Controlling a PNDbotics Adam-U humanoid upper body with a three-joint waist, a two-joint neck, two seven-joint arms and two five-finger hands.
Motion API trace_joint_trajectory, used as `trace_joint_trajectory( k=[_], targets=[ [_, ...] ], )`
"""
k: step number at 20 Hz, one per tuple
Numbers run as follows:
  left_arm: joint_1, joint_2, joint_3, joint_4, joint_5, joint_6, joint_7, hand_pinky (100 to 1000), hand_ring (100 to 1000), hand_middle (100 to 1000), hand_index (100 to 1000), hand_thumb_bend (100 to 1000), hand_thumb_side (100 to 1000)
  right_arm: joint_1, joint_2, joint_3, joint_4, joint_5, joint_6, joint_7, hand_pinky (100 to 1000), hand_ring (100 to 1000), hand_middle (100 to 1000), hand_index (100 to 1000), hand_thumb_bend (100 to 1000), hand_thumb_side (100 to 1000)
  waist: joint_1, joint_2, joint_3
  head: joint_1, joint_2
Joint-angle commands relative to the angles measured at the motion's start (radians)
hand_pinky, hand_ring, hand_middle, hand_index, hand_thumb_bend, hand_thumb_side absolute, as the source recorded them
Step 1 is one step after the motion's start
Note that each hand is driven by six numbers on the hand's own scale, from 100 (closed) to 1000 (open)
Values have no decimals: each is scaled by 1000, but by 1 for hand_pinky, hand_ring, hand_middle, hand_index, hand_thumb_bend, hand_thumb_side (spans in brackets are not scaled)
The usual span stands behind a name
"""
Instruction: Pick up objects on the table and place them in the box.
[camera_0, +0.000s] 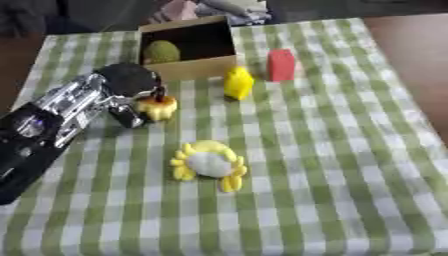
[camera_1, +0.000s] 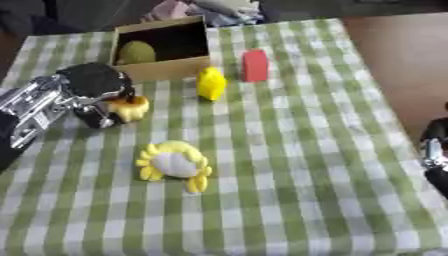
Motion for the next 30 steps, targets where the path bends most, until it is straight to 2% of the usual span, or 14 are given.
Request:
trace_joint_trajectory(
  k=[1,6,8,14,17,22,26,30],
  targets=[
    [-16,25,19,-13,-1,14,55,588,485,497,611,129,117,-10,-10,-4,-11,-4,-1,1,600,652,626,827,100,420,8,-11,2,1,5],
    [-10,47,37,-59,12,31,92,556,454,462,575,100,125,-10,-9,-7,-11,-5,0,-2,600,652,626,828,100,420,7,-11,8,-5,5],
    [-6,62,48,-96,26,39,88,529,443,451,564,100,126,-10,-9,-7,-11,-4,0,-2,600,652,626,828,100,420,7,-11,11,-8,5],
    [10,119,91,-236,86,76,54,524,433,438,550,100,135,-10,-10,-9,-10,-3,0,-4,601,651,626,828,100,421,10,-12,14,-16,5],
    [-4,132,124,-257,109,110,48,525,431,434,545,100,125,-9,-11,-9,-10,-3,0,-3,601,652,626,828,100,420,10,-14,13,-20,5],
    [-72,117,145,-167,123,152,55,529,433,435,547,100,130,-7,-13,-5,-8,-4,0,2,602,652,627,829,100,419,10,-18,5,-21,5],
    [-135,74,151,-32,90,197,84,538,442,444,556,100,131,-7,-13,2,-7,-7,-2,9,602,652,627,829,100,417,11,-19,-8,-17,5],
    [-193,30,164,121,51,273,140,550,455,456,573,100,136,-8,-15,11,-6,-10,-3,17,602,651,627,829,100,415,14,-18,-32,-6,5]
  ],
)
